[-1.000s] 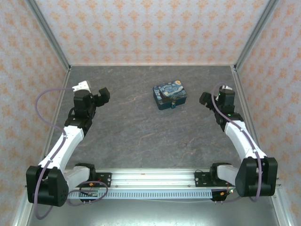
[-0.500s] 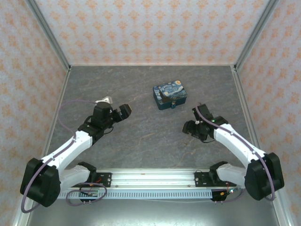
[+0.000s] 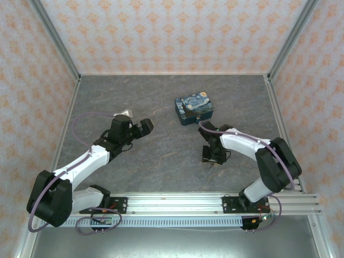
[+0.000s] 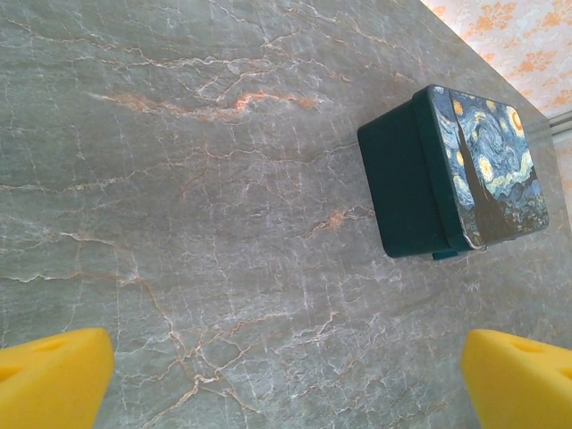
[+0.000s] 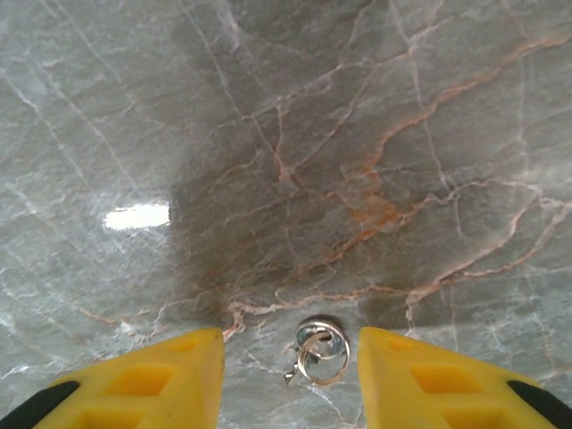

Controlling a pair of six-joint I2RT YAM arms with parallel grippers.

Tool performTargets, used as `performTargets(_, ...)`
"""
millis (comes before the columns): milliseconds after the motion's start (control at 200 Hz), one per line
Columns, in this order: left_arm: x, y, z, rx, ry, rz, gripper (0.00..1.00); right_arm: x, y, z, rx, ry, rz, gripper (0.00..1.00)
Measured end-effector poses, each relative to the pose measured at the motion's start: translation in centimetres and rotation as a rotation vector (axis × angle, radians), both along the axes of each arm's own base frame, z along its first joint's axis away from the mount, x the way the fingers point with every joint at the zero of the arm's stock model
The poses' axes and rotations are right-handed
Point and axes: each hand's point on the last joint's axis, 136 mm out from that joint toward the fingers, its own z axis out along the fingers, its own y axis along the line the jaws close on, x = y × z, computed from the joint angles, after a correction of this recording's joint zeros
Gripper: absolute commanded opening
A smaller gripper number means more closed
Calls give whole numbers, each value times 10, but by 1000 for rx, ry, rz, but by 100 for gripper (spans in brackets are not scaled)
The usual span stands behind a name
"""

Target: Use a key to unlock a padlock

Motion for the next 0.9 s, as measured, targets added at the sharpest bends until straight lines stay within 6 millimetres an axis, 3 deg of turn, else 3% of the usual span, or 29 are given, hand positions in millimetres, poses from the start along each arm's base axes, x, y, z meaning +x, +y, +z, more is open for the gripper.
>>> performTargets(355, 2, -1, 4, -2, -5, 0, 100, 0, -2, -5, -32, 28, 30, 28)
performTargets(896, 5, -2, 13, -3, -18, -2, 100, -9, -9, -3, -60, 62, 33, 28)
